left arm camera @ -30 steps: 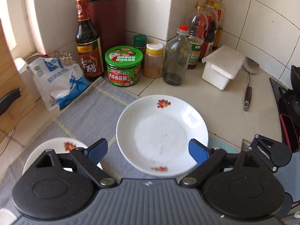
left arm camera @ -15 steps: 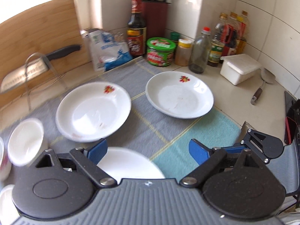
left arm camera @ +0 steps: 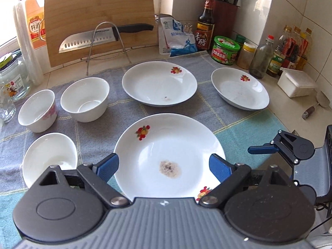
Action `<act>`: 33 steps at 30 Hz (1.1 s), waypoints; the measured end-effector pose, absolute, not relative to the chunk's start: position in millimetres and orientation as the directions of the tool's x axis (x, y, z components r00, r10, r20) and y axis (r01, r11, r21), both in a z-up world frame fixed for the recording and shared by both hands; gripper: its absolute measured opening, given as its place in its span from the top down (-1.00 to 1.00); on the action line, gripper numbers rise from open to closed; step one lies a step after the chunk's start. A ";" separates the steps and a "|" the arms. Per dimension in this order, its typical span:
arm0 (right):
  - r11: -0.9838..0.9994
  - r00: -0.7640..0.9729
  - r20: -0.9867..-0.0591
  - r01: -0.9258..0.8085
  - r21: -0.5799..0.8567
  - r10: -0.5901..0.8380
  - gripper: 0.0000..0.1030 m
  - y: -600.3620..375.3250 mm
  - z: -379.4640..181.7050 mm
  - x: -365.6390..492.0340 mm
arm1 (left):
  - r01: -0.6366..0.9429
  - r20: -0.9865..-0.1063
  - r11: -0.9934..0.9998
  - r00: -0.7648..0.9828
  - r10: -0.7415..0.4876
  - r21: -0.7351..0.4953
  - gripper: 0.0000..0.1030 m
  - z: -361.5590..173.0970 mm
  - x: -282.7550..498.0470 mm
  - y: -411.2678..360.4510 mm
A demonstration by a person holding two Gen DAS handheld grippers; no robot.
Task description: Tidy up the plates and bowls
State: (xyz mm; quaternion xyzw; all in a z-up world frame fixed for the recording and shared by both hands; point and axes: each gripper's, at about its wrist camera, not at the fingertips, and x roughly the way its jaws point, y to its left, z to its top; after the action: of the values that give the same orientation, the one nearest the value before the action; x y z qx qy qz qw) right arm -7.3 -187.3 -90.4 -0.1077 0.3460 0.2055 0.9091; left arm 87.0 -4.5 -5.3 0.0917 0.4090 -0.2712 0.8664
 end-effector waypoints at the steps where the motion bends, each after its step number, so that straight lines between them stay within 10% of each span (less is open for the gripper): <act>1: 0.889 0.673 -0.676 -0.454 -0.056 0.300 -1.00 -184.7 -91.8 -4.5 | 0.540 -0.761 0.839 0.517 -0.391 -0.065 -0.81 -6.4 88.6 -1.7; 33: 0.837 0.601 -0.712 -0.547 -0.035 0.363 -1.00 -165.0 -114.8 51.4 | 0.670 -0.812 0.732 0.355 -0.463 -0.124 -0.81 -35.9 163.3 4.5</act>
State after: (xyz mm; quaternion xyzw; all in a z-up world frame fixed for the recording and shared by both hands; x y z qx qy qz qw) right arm 51.4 -165.0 -114.8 -0.1259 0.3654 0.2567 0.8859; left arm 163.3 4.5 -35.9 0.1155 0.4492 -0.3474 0.8150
